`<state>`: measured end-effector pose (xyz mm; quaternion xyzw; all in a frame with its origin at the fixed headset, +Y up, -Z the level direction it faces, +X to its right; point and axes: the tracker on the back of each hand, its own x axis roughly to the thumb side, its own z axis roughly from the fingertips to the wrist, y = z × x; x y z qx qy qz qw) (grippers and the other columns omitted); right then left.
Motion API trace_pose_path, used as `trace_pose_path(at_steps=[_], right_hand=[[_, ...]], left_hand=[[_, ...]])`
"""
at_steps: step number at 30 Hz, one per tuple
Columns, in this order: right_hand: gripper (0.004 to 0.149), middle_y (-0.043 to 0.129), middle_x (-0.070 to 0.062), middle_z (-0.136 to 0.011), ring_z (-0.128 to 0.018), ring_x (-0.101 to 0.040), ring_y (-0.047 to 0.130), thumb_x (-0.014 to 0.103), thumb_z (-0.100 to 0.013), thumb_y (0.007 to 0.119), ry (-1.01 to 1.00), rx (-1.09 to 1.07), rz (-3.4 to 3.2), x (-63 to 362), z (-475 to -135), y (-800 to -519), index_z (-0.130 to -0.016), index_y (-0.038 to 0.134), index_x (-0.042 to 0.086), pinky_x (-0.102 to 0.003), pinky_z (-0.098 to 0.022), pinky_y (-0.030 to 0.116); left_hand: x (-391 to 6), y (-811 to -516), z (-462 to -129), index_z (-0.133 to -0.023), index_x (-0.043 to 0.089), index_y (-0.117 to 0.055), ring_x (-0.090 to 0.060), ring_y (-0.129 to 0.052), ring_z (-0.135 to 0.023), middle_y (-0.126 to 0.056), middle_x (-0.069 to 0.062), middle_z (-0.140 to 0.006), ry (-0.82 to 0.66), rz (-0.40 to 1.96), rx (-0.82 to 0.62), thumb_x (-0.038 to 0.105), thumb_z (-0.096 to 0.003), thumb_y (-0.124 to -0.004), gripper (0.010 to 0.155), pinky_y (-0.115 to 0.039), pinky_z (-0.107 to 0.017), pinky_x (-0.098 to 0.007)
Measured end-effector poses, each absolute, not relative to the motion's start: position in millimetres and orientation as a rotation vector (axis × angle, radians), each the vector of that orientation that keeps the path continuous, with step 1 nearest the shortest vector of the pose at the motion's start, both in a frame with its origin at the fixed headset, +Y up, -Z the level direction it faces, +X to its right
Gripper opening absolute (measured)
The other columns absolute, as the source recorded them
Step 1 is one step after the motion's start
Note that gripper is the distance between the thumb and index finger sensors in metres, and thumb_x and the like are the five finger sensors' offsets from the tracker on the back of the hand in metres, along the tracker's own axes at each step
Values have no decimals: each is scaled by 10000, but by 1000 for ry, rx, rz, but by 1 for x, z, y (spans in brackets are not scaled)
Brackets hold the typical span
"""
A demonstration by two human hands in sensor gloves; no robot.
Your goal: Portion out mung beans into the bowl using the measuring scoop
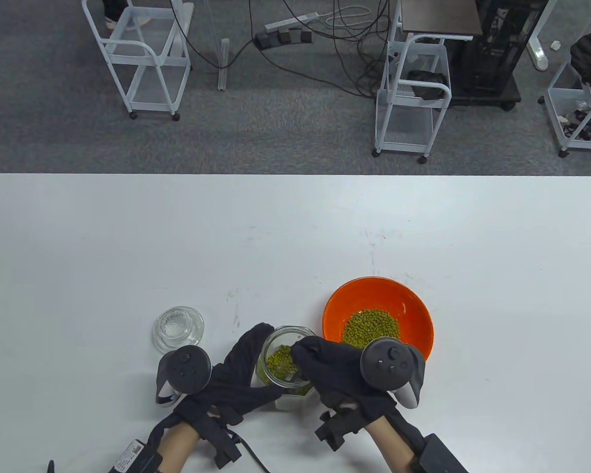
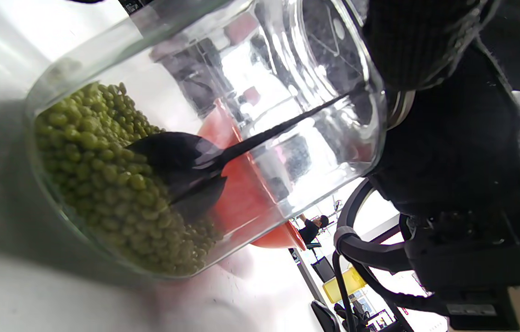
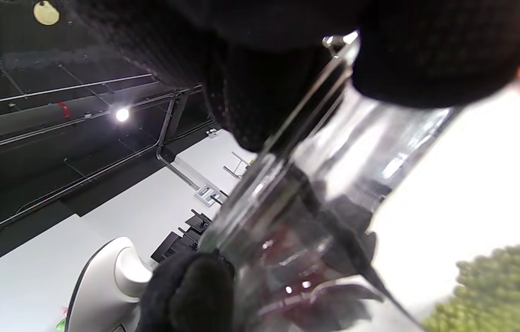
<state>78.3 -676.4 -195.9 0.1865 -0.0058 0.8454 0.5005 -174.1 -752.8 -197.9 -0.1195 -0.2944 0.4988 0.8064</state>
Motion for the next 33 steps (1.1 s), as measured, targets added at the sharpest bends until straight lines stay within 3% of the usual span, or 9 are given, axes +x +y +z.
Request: trace_pose_path(at_steps=[19, 33], right_hand=[[413, 1009, -192, -451, 39, -63, 889, 386, -530, 776, 123, 77, 1819, 89, -198, -695, -727, 949, 67, -341, -105, 932], [411, 1015, -179, -443, 48, -51, 891, 397, -528, 775, 62, 30, 1776, 93, -195, -698, -719, 952, 79, -334, -96, 943]], left_hand=[[-174, -753, -198, -1199, 178, -140, -550, -397, -1133, -232, -269, -1254, -630, 1065, -257, 620, -495, -820, 1074, -414, -720, -806], [-174, -753, -198, -1199, 175, -141, -548, -399, -1133, -235, -270, -1253, -628, 1064, -256, 619, -498, -817, 1070, -416, -721, -804]])
